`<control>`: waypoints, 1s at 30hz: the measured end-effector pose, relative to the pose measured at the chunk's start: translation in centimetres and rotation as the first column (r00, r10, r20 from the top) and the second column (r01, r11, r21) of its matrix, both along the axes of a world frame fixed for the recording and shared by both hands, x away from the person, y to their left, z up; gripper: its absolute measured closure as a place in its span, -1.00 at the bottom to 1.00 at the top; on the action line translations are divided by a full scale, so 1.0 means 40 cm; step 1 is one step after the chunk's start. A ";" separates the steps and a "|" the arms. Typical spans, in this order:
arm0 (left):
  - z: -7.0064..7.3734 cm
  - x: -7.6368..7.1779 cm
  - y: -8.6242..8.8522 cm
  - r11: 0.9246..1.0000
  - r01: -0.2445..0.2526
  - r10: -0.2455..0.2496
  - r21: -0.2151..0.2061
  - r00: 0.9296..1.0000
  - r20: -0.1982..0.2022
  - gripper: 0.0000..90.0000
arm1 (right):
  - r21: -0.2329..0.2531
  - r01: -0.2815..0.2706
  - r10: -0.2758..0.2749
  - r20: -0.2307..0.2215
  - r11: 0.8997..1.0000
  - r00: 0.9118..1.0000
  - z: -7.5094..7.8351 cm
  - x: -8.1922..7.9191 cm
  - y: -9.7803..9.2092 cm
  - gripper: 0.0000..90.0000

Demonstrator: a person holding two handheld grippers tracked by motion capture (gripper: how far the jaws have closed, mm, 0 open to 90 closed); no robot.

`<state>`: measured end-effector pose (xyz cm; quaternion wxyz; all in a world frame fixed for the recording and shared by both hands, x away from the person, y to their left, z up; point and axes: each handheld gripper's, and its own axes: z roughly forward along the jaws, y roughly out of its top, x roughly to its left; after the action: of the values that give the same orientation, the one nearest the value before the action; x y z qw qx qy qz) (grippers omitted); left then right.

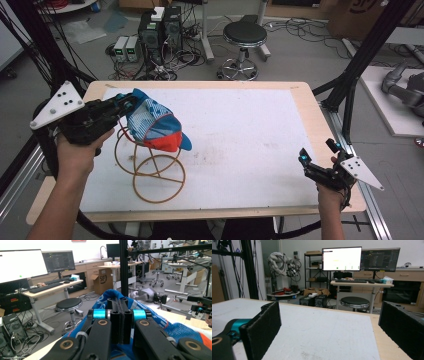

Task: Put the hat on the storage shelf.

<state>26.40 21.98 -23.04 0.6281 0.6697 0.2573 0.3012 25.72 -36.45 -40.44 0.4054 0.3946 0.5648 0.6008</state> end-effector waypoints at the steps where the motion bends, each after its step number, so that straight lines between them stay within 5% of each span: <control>1: -0.005 -0.002 0.005 1.000 -0.003 0.003 0.002 1.000 -0.001 0.98 | -0.002 0.001 -0.001 0.001 1.000 1.000 0.000 0.000 0.000 -0.91; 11: -0.044 -0.018 0.027 0.999 -0.041 0.041 -0.001 0.999 -0.006 0.93 | -0.003 -0.003 0.003 -0.009 1.000 1.000 -0.004 0.003 0.008 -0.91; 23: -0.052 -0.019 0.040 0.997 -0.066 0.066 -0.038 0.998 -0.007 0.24 | -0.006 -0.009 0.008 -0.007 1.000 1.000 -0.003 0.004 0.011 -0.91; 30: -0.061 -0.014 0.064 0.987 -0.126 0.126 -0.095 0.992 -0.005 -0.22 | -0.005 -0.010 0.010 -0.004 1.000 1.000 -0.003 0.005 0.013 -0.91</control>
<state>25.85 24.53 -25.46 0.6390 0.6213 0.3129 0.3283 25.93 -35.91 -40.55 0.4022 0.3918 0.5691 0.6007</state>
